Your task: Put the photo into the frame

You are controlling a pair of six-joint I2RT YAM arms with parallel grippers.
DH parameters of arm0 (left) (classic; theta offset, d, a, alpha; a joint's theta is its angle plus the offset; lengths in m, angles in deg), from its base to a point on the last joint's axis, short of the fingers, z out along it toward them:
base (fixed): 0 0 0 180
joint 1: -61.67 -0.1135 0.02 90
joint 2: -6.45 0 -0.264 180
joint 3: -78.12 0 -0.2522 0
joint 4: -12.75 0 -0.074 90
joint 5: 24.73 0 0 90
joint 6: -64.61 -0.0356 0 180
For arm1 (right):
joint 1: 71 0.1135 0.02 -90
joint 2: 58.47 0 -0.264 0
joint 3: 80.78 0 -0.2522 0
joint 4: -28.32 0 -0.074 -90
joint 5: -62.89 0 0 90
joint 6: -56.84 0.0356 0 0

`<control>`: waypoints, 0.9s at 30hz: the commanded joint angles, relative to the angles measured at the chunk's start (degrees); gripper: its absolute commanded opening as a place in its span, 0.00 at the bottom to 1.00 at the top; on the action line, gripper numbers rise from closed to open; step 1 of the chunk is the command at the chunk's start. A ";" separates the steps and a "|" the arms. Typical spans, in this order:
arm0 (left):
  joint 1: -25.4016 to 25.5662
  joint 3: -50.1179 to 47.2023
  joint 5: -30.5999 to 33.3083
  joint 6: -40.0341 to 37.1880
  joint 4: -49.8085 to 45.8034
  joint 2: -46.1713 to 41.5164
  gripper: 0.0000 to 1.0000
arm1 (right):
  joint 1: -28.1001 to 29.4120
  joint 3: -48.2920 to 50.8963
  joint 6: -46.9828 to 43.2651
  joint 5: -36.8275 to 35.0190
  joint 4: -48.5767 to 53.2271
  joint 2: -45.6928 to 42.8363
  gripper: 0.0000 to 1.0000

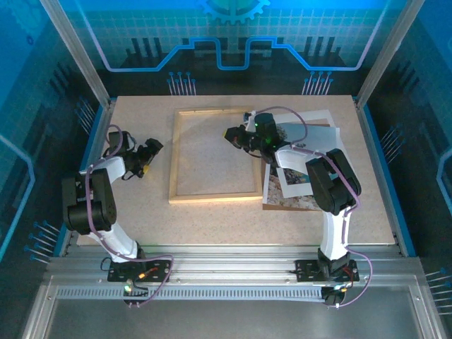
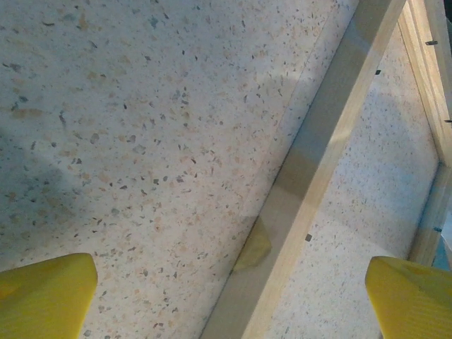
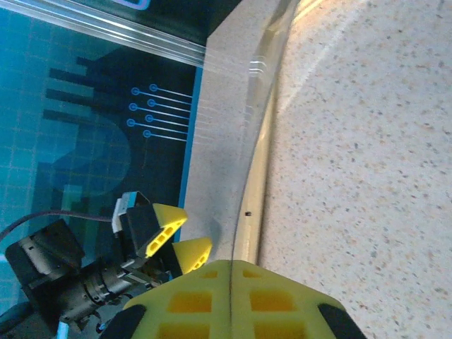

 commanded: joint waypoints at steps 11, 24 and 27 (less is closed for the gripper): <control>1.14 0.20 -3.48 -1.02 0.60 2.08 0.99 | -2.40 5.53 -1.63 -3.12 -1.26 -2.69 0.00; 1.85 0.85 -3.26 -1.95 -0.57 2.26 0.99 | -3.30 7.74 -3.81 -6.30 -0.05 -3.17 0.00; 1.94 0.99 -3.30 -2.16 -0.80 2.43 0.99 | -3.55 7.66 -4.50 -6.26 0.63 -3.36 0.00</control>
